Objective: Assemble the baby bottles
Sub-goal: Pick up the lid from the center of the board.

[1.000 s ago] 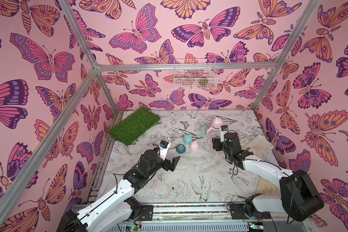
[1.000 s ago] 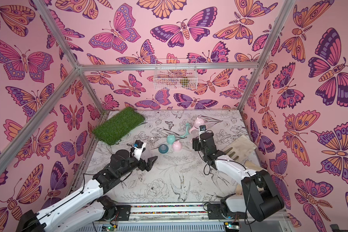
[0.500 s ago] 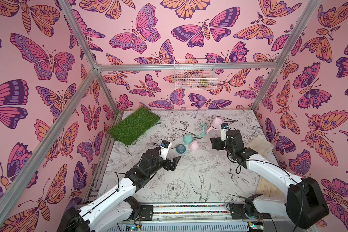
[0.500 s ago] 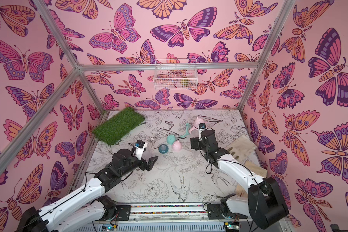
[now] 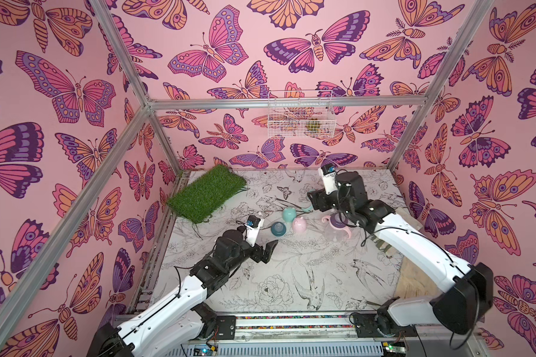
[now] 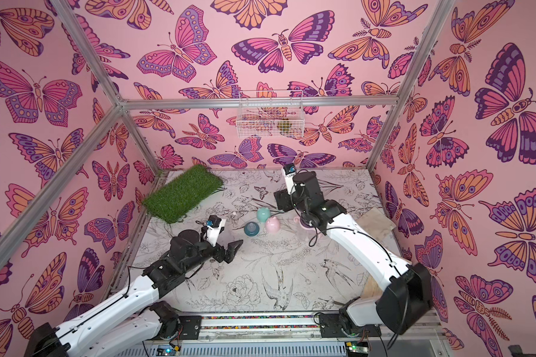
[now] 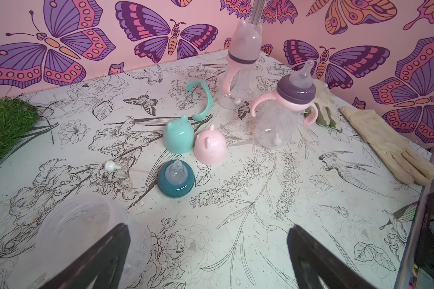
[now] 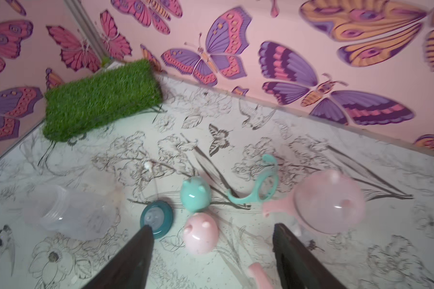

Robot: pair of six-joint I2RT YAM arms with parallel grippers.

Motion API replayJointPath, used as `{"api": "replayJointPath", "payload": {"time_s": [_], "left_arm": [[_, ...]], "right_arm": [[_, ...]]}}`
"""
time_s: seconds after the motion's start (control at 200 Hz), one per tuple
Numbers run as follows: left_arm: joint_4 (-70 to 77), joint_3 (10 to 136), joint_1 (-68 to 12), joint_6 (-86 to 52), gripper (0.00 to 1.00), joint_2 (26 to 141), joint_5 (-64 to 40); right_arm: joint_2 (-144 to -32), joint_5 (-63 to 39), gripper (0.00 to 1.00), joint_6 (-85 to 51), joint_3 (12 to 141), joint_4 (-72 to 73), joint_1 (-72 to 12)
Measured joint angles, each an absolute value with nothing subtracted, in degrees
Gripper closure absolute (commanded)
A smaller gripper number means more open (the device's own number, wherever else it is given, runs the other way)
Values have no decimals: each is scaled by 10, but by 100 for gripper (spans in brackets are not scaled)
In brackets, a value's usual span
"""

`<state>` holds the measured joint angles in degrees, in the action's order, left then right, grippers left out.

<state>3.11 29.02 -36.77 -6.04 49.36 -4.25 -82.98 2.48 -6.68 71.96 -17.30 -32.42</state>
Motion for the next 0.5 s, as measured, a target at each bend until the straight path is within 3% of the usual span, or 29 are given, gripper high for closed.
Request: {"api": "replayJointPath", "payload": {"time_s": [0.205,0.371,0.496], "left_arm": [[15,290,-368,-60,0,464,-29],[14,290,-368,-59,0,455,-20],[14,290,-368,-54,0,458,-17]], "right_arm": [[-953,-2,36,-108,722,-207,-340],[-1002,-3,23,-129,735,-239,-341],[-1025,-2,20,-132,760,-248,-347]]}}
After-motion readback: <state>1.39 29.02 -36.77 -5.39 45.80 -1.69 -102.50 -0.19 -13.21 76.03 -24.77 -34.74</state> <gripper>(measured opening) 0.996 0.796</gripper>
